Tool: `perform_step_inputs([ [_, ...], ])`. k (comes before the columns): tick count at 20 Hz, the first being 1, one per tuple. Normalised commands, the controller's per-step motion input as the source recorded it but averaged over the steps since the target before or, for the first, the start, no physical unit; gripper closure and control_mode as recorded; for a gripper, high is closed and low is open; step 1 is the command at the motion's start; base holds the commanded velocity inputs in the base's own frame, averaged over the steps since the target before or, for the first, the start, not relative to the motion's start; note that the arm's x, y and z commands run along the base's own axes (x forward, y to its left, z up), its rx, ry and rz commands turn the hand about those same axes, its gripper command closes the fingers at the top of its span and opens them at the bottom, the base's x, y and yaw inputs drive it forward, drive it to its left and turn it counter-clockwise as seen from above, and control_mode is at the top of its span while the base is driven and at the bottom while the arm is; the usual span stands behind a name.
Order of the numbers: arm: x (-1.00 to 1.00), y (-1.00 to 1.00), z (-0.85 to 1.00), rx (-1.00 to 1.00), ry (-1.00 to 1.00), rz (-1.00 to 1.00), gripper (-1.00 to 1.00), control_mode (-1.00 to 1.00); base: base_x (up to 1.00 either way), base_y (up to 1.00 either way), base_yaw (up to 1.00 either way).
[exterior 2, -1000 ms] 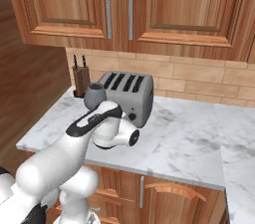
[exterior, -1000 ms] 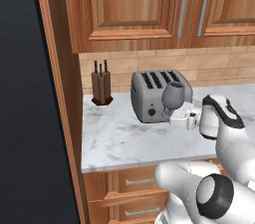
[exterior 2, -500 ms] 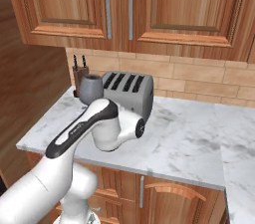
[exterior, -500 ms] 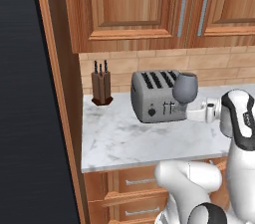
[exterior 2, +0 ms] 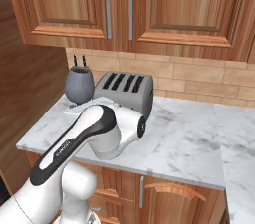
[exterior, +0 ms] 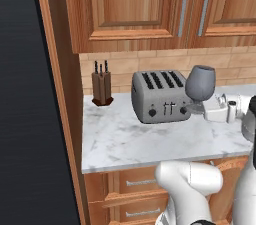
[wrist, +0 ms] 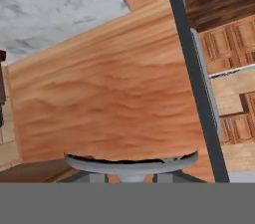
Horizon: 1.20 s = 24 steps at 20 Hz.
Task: Retrieve the wine glasses from the counter and place one next to each plate.
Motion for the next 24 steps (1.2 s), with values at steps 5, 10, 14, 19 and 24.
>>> perform_step_inputs([
  [5, -0.53, 0.04, 0.49, 0.0, -0.03, 0.02, 1.0, -1.0, 0.0, 0.0, 0.0],
  [10, -0.74, 0.23, 0.51, -0.01, -0.05, 0.0, 1.0, -1.0, 0.0, 0.0, 0.0],
  [14, -0.77, 0.25, 0.37, -0.02, -0.13, 0.0, 1.0, -1.0, 0.0, 0.0, 0.0],
  [19, -0.17, 0.06, 0.05, 0.0, -0.01, 0.0, 1.0, 1.0, -0.79, 0.23, 0.0],
  [24, 0.0, 0.0, 0.0, 0.0, 0.0, 0.0, 1.0, 1.0, -1.0, 0.49, 0.0],
])
